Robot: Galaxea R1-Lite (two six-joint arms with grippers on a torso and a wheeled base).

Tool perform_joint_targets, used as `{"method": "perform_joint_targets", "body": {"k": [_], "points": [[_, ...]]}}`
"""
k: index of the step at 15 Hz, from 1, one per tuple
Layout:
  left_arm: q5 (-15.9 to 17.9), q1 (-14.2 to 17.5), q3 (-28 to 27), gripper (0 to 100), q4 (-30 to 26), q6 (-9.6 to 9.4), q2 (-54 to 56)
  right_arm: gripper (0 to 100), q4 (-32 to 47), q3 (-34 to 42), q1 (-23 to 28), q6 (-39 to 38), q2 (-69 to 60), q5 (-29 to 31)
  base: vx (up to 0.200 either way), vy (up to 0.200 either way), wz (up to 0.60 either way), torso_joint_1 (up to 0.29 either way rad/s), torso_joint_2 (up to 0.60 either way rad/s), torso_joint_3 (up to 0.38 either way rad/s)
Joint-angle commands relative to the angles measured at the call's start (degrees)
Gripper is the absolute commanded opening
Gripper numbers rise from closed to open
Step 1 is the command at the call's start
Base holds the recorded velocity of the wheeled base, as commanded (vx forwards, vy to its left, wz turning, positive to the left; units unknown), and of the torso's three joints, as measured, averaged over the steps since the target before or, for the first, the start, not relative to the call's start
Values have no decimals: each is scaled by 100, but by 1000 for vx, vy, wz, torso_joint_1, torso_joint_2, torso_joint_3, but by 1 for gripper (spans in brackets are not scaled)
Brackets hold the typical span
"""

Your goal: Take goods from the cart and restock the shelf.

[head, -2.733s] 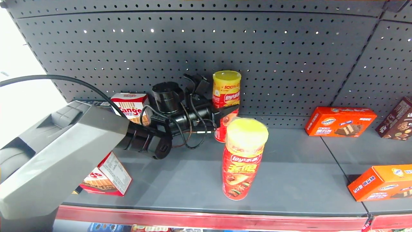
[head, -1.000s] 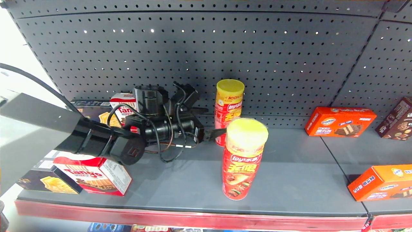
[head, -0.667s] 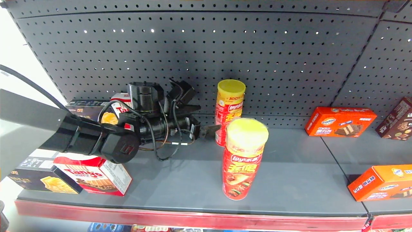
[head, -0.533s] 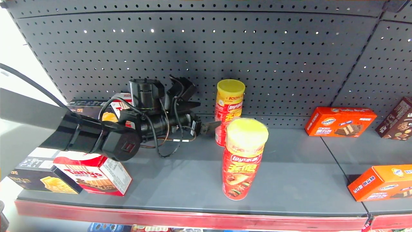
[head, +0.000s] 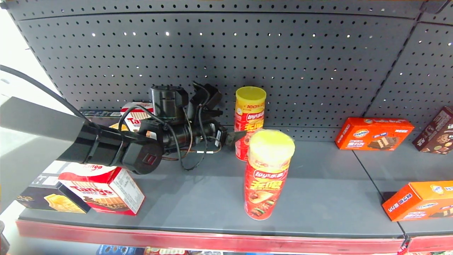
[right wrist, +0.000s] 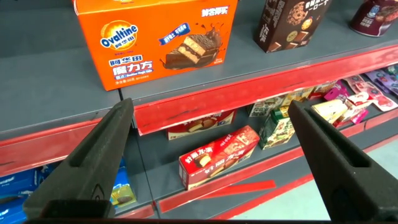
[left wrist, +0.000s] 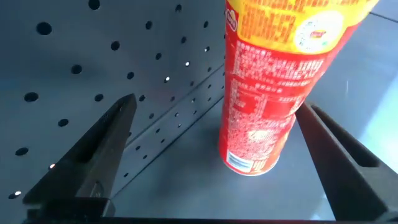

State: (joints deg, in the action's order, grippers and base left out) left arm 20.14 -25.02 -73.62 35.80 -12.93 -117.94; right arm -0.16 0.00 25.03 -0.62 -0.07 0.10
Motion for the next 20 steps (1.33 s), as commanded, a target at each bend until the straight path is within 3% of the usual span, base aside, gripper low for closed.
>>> {"method": "perform_joint_targets", "body": {"k": [1,11,15,18,20], "points": [[-63,23,-3,100,6,1,-9,100,-2,0,2,1,7,-1,0,0,0,0,0,0],[-89,76,76,100,14,-7,17,100,-2,0,2,1,7,-1,0,0,0,0,0,0],[-221,85,366,100,23,-16,580,100,-2,0,2,1,7,-1,0,0,0,0,0,0],[-792,67,673,100,-3,-60,887,100,-2,0,2,1,7,-1,0,0,0,0,0,0],[-977,76,999,100,-126,-280,1045,100,-2,0,2,1,7,-1,0,0,0,0,0,0]]}}
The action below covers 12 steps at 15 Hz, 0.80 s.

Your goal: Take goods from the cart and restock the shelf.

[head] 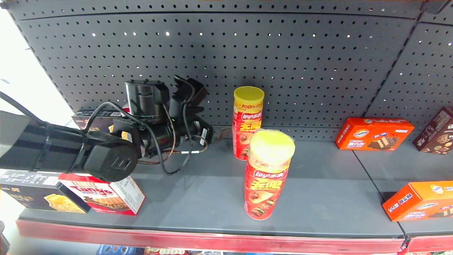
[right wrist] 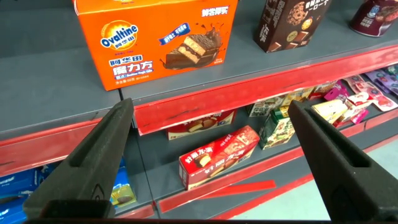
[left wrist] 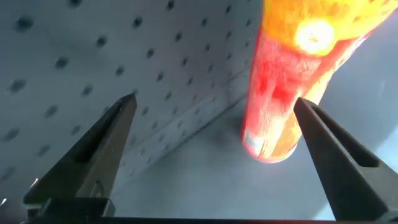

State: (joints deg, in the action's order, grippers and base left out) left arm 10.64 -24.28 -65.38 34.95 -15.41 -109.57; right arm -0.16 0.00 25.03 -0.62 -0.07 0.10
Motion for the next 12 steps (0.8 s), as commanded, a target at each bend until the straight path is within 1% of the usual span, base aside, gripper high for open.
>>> {"method": "perform_joint_targets", "body": {"k": [1,2,4,7,10,12], "points": [[-185,11,350,100,-76,-208,234,100,-2,0,2,1,7,-1,0,0,0,0,0,0],[-273,11,368,100,-76,-226,234,100,-2,0,2,1,7,-1,0,0,0,0,0,0],[-651,-41,350,100,-76,-234,102,100,-2,0,2,1,7,-1,0,0,0,0,0,0],[-985,-156,175,100,-76,-234,-258,100,-2,0,2,1,7,-1,0,0,0,0,0,0],[-1073,-208,-54,100,-85,-234,-478,100,-2,0,2,1,7,-1,0,0,0,0,0,0],[-1196,-244,-256,100,-85,-234,-610,100,-2,0,2,1,7,-1,0,0,0,0,0,0]]}}
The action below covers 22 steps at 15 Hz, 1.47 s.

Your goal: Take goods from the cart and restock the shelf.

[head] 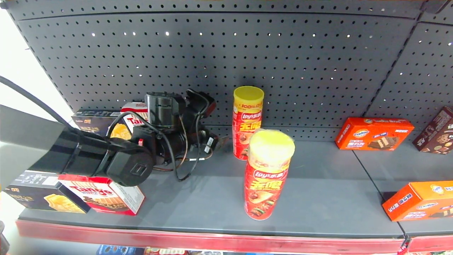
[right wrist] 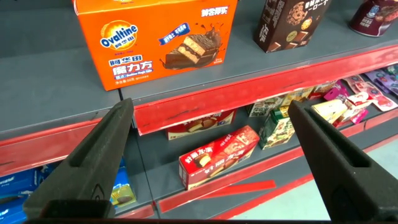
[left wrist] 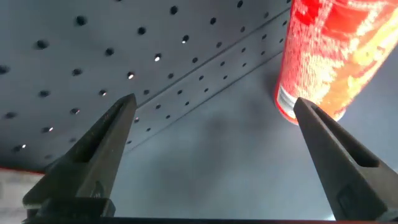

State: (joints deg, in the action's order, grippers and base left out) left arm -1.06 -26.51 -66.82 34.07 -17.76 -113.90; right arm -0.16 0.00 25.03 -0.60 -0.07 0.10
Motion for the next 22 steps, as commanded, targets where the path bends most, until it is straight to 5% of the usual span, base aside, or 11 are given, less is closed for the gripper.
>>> {"method": "perform_joint_targets", "body": {"k": [1,14,19,22], "points": [[-35,-29,-165,100,3,1,-221,100,-2,0,2,-2,7,-1,0,0,0,0,0,0],[-35,-126,-657,100,-164,1,-440,100,-2,0,2,-2,7,-1,0,0,0,0,0,0],[-140,-117,-543,100,-147,54,25,100,-2,0,2,-2,7,-1,0,0,0,0,0,0],[-456,-143,-16,100,407,247,869,100,-2,0,2,-2,7,-1,0,0,0,0,0,0]]}}
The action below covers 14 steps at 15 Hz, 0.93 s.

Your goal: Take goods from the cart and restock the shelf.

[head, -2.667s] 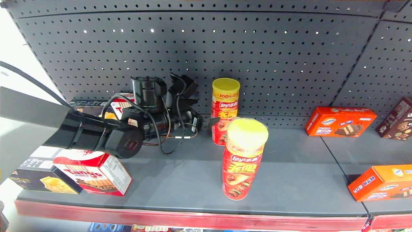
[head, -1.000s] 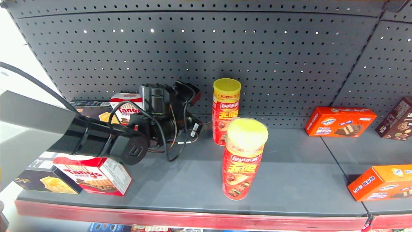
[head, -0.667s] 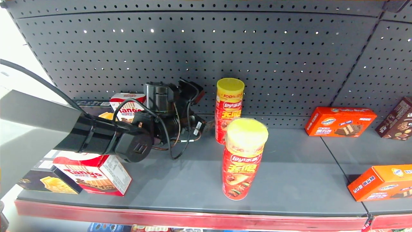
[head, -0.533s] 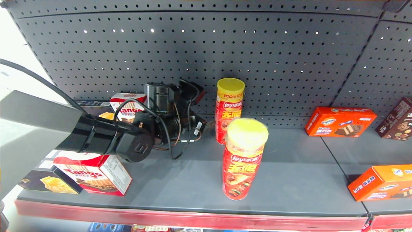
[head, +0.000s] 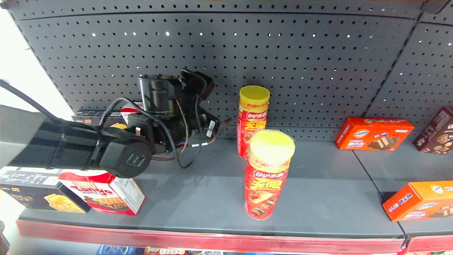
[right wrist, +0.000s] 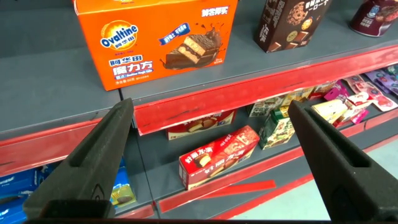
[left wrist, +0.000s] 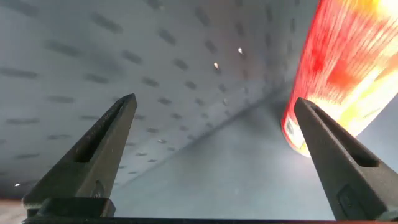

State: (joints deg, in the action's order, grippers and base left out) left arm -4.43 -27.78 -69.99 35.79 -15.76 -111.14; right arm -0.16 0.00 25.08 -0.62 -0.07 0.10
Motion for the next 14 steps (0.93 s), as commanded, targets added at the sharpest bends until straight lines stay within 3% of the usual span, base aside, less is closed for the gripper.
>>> {"method": "perform_joint_targets", "body": {"k": [1,3,6,8,10,11,12,14], "points": [[-129,-25,530,100,490,56,866,100,-2,0,-3,1,7,-1,0,0,0,0,0,0],[-208,-219,952,100,842,100,1446,100,-2,0,-3,1,7,-1,0,0,0,0,0,0],[-384,-316,1857,100,1167,442,2387,100,-2,0,-3,1,7,-1,0,0,0,0,0,0],[-384,-412,2420,100,1369,451,3336,100,-2,0,-3,1,7,-1,0,0,0,0,0,0],[-366,-439,3246,100,1316,486,4232,100,-2,0,-3,1,7,-1,0,0,0,0,0,0],[-366,-351,4221,100,1097,759,5305,100,-2,0,-3,1,7,-1,0,0,0,0,0,0],[-348,-368,4845,100,807,1040,6227,100,-2,0,-3,1,7,-1,0,0,0,0,0,0],[-340,-307,5663,100,288,1075,7730,100,-2,0,-3,1,7,-1,0,0,0,0,0,0]]}}
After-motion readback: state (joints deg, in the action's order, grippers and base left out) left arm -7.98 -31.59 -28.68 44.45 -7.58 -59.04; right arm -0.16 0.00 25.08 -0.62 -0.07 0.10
